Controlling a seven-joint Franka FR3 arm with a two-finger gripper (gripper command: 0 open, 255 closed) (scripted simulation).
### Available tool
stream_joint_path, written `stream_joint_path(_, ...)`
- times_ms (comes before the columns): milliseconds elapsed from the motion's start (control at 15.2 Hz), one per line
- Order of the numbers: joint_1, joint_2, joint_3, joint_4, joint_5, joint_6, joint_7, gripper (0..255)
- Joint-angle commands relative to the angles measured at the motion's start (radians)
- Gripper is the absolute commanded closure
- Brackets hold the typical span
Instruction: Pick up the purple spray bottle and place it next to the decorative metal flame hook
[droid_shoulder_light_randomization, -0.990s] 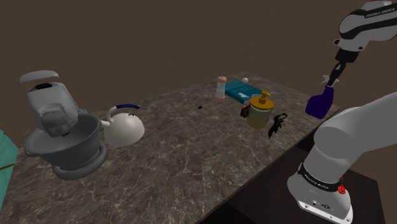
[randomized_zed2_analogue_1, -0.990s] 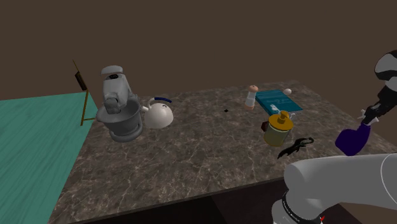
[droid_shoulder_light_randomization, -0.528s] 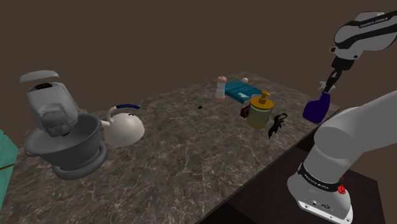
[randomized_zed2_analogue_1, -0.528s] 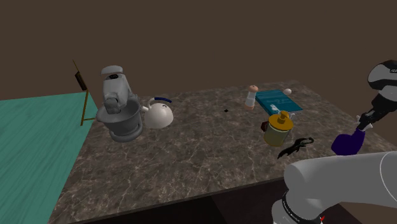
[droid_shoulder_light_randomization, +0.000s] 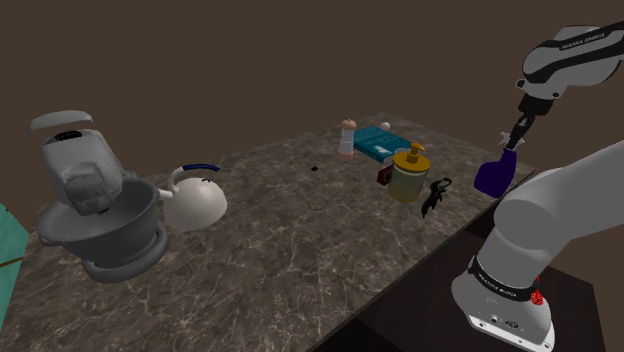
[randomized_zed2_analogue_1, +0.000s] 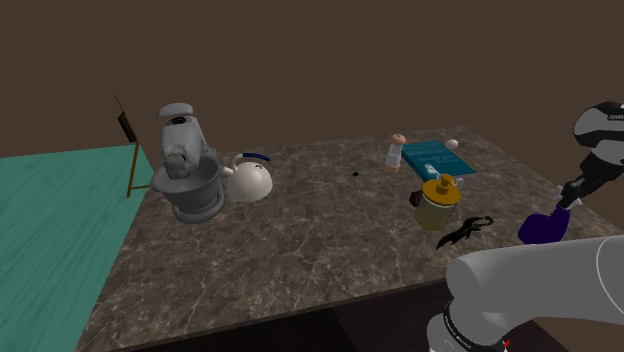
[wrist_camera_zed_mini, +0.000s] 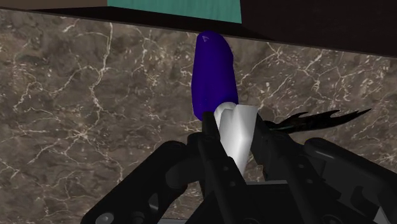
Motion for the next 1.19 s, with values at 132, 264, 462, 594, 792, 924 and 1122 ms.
stream_joint_path(132,0.0,0.0,0.0,0.0,0.0,0.0,0.0,0)
stream_joint_path(264,0.0,0.0,0.0,0.0,0.0,0.0,0.0,0)
stream_joint_path(462,0.0,0.0,0.0,0.0,0.0,0.0,0.0,0)
stream_joint_path(594,-0.011,-0.024,0.04,0.046,0.009,-0.072,0.001,0)
stream_joint_path(792,-0.017,-0.039,0.071,0.091,0.019,-0.134,0.0,0)
stream_joint_path(924,-0.018,-0.039,0.071,0.091,0.019,-0.134,0.0,0)
stream_joint_path(1122,-0.017,-0.039,0.071,0.091,0.019,-0.134,0.0,0)
